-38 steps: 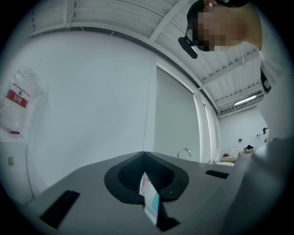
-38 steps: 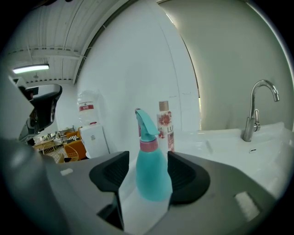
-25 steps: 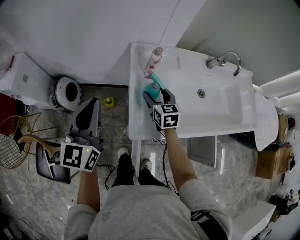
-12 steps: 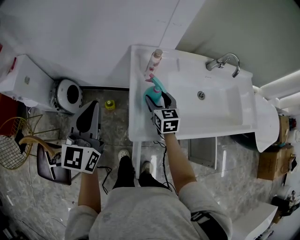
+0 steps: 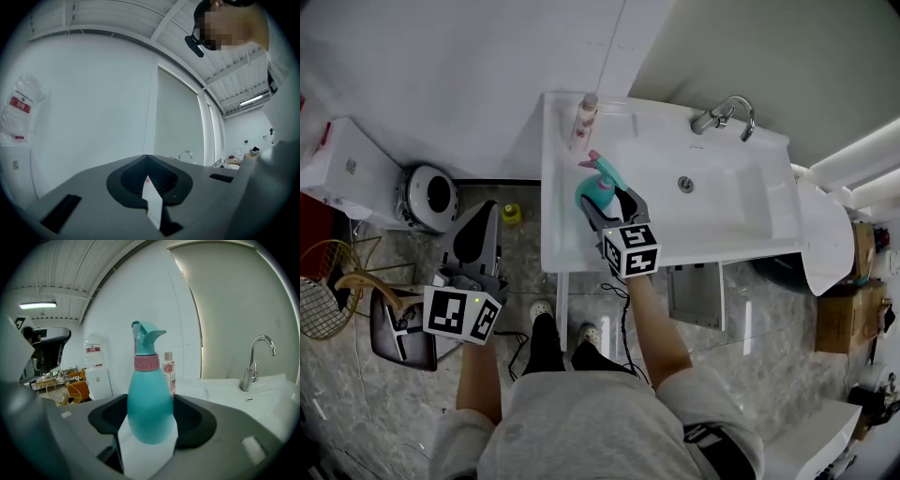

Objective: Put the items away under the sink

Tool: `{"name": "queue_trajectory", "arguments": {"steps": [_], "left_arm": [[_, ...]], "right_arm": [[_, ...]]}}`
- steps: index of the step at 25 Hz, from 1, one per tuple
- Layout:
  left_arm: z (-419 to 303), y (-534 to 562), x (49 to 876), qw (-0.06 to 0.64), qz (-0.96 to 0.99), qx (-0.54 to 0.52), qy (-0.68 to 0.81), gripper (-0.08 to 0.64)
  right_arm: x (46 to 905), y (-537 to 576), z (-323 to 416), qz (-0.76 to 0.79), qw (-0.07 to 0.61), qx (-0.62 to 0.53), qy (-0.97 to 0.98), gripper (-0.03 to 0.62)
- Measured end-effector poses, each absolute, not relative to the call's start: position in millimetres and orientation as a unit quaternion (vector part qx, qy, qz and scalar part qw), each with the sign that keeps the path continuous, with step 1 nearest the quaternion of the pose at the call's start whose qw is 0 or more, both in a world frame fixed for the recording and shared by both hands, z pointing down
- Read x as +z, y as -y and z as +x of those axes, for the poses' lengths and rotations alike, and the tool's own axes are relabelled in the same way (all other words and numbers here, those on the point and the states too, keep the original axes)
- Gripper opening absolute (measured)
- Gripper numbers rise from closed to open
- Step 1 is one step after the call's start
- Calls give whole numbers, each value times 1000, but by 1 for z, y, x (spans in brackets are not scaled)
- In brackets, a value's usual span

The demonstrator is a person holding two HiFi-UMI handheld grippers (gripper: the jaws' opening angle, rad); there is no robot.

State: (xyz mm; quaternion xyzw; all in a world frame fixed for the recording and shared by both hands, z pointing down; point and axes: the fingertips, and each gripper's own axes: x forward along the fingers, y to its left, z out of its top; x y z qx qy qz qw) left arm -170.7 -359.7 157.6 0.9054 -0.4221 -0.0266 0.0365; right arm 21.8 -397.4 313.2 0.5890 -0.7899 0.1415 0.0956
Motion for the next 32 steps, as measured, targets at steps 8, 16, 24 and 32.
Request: {"name": "queue_trajectory", "arguments": {"steps": [8,16,24,32], "left_arm": [[-151,318,149,28,905,-36,423,8],[-129,277,139,16,902,-43,430,8],[-113,231,135,8,890,-50,452,8],[-113,199,134,5,882,-53,469,8]], "right_arm": [[290,353,36,583,88,130,797,318],[275,314,49,568,82,125,810,318],[273,272,58,542,83,120,827,318],[278,241,57,528,87,120,836,318]]}}
